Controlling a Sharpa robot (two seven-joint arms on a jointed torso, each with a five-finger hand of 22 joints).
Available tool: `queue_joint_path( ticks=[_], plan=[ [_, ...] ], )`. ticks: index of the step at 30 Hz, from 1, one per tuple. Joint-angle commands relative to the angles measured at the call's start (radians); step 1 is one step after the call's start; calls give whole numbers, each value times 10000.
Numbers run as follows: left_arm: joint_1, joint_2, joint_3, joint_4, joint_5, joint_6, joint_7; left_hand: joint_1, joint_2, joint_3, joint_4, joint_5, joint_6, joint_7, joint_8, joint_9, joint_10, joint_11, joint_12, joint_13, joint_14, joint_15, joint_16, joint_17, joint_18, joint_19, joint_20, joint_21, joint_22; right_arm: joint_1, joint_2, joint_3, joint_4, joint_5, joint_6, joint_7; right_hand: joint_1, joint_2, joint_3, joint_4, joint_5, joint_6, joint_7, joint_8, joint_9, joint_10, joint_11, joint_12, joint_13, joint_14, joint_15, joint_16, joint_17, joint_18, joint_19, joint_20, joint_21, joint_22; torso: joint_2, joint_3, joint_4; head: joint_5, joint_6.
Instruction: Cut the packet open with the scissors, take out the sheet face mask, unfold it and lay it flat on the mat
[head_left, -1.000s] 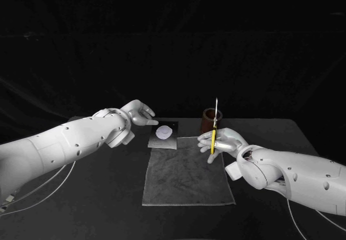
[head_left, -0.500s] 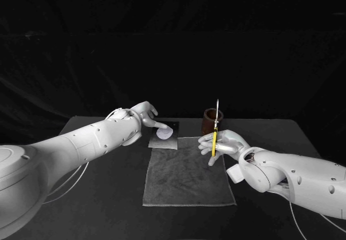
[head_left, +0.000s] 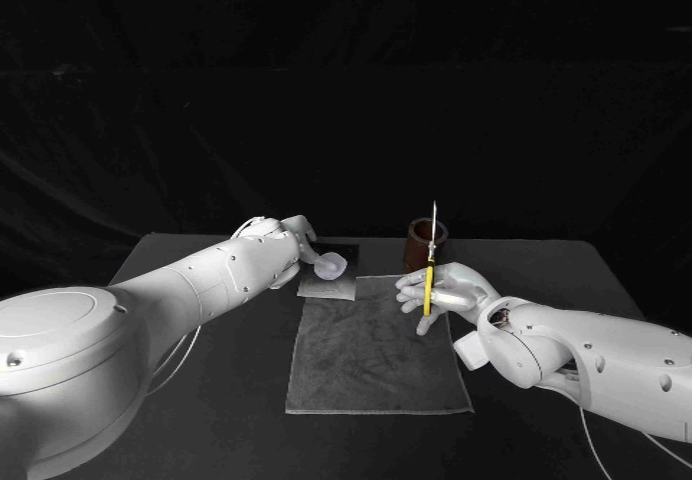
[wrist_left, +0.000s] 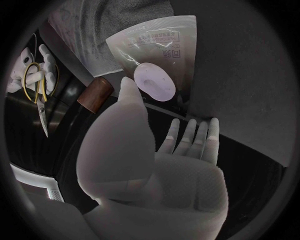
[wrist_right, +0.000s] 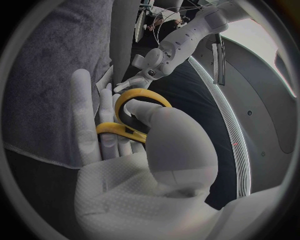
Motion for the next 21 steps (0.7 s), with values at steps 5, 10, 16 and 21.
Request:
queue_joint_path(
  ticks=[5, 10, 16, 21],
  plan=[
    [-167, 637, 3, -715, -358, 305, -1100, -624, -1, -19, 23, -52, 252, 1837, 382, 229, 373, 455, 321, 93, 651, -242, 503, 181, -32, 627, -69, 192, 126, 32, 19, 16, 33, -10, 93, -11, 48, 40, -11, -47, -29, 45, -3, 20, 10, 68, -6, 68, 17, 35, 1, 29, 12, 581, 62, 29, -53, -15, 28, -5, -17, -28, -17],
    [-197, 949, 10, -1099, -283, 249, -1536, -2153, -9, -19, 16, -33, 11, 1876, 406, 234, 274, 466, 309, 68, 1114, -262, 782, 270, 130, 1684, -98, 571, 280, 55, 37, 16, 35, -7, 68, -15, 47, 48, -17, -50, -28, 51, -7, 20, 10, 78, -9, 70, 17, 32, -1, 27, 14, 581, 62, 29, -55, -16, 51, 18, -70, -4, 0],
    [-204, 1147, 20, -1310, -202, 284, -2012, -2687, -6, -19, 14, -19, 80, 1861, 708, 408, 600, 368, 521, 117, 2283, -522, 1259, 443, 451, 2566, -143, 1019, 454, 76, 45, 16, 29, -7, 49, -18, 53, 54, -22, -60, -27, 60, -13, 24, 11, 92, -15, 73, 19, 26, -2, 22, 17, 581, 60, 27, -58, -17, 76, 86, -127, 28, -7],
    [-202, 1249, 22, -1404, -344, 427, -2436, -2831, -3, -21, 12, -17, 98, 1868, 887, 493, 861, 304, 672, 150, 2960, -673, 1465, 516, 622, 3070, -158, 1257, 539, 81, 61, 16, 20, -6, 52, -26, 58, 56, -29, -72, -27, 72, -19, 28, 12, 108, -21, 77, 20, 22, -5, 19, 20, 582, 59, 26, -61, -18, 77, 107, -130, 4, -15]
  ],
)
